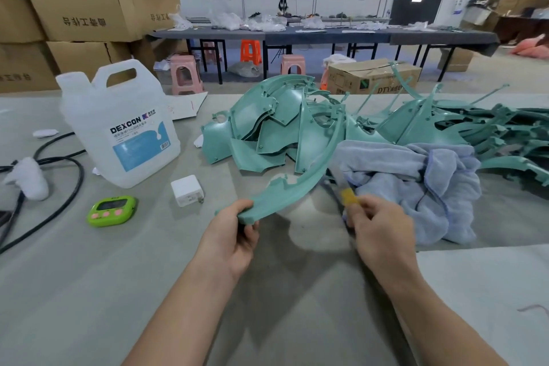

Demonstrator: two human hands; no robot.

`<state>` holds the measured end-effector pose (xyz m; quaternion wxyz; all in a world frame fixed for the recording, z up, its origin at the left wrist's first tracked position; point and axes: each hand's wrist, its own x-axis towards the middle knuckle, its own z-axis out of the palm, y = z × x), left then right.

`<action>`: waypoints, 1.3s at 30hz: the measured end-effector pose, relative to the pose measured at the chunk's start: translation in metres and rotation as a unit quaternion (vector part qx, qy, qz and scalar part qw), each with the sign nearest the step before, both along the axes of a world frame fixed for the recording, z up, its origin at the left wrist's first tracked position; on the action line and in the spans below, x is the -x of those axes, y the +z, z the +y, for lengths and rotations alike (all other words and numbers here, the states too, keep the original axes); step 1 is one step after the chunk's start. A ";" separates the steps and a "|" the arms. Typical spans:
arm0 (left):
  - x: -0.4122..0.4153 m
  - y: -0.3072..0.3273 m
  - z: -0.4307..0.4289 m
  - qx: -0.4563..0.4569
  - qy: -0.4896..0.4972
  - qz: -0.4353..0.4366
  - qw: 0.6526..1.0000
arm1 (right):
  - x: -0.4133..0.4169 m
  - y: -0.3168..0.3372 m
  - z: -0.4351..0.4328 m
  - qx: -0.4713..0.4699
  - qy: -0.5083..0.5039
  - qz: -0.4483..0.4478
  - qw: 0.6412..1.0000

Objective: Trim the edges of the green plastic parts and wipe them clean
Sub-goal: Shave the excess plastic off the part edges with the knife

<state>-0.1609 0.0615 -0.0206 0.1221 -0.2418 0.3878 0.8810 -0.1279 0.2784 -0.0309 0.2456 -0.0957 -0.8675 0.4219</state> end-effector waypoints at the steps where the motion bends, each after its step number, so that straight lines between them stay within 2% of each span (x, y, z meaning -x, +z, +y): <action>1: 0.000 0.000 0.000 0.002 0.001 0.000 1.000 | 0.001 0.000 0.003 0.015 0.008 0.021 1.000; 4: 0.000 -0.001 0.001 0.009 -0.002 0.000 1.000 | -0.010 -0.005 -0.007 0.012 0.179 0.011 0.984; 6: 0.001 -0.002 -0.001 0.009 -0.008 -0.004 1.000 | -0.011 -0.010 -0.011 -0.028 0.228 -0.027 0.973; 8: 0.002 -0.002 -0.005 0.010 -0.013 -0.011 1.000 | 0.003 -0.010 0.000 -0.040 0.138 -0.015 0.989; 10: 0.003 -0.001 -0.008 0.034 -0.015 -0.014 0.999 | 0.013 -0.005 0.018 -0.050 -0.007 -0.007 0.999; 12: 0.004 -0.001 -0.011 0.068 -0.013 -0.011 0.998 | 0.014 -0.002 0.033 -0.021 -0.069 0.038 0.997; 15: 0.006 -0.001 -0.013 0.094 -0.012 -0.009 0.995 | 0.000 0.000 0.028 0.003 0.043 0.112 0.993; 17: 0.006 -0.001 -0.013 0.105 -0.022 -0.010 0.994 | -0.005 -0.001 0.019 -0.030 0.126 0.111 0.985; 19: 0.006 0.001 -0.014 0.108 -0.045 -0.009 0.993 | 0.000 -0.003 0.018 -0.071 0.156 0.096 0.980; 22: 0.007 0.006 -0.026 0.087 -0.078 -0.010 0.993 | 0.011 -0.003 0.034 -0.092 0.077 0.093 0.988; 26: 0.006 0.012 -0.044 0.071 -0.096 -0.010 0.993 | 0.015 0.002 0.062 -0.039 -0.084 0.125 0.988; 27: 0.007 0.012 -0.046 0.078 -0.093 -0.008 0.993 | 0.013 0.003 0.064 -0.021 -0.081 0.140 0.987; 29: 0.007 0.012 -0.046 0.085 -0.092 -0.007 0.992 | 0.006 0.006 0.059 -0.006 -0.002 0.166 0.986; 32: 0.008 0.010 -0.047 0.083 -0.098 -0.012 0.992 | 0.001 0.007 0.044 -0.059 0.129 0.125 0.982; 34: 0.010 0.008 -0.050 0.088 -0.105 -0.013 0.990 | 0.006 0.007 0.045 -0.082 0.095 0.111 0.986; 37: 0.013 0.005 -0.054 0.100 -0.108 -0.010 0.989 | 0.012 0.008 0.061 -0.020 -0.040 0.121 0.992; 39: 0.015 0.004 -0.056 0.109 -0.101 -0.006 0.989 | 0.009 0.006 0.065 0.000 -0.035 0.148 0.988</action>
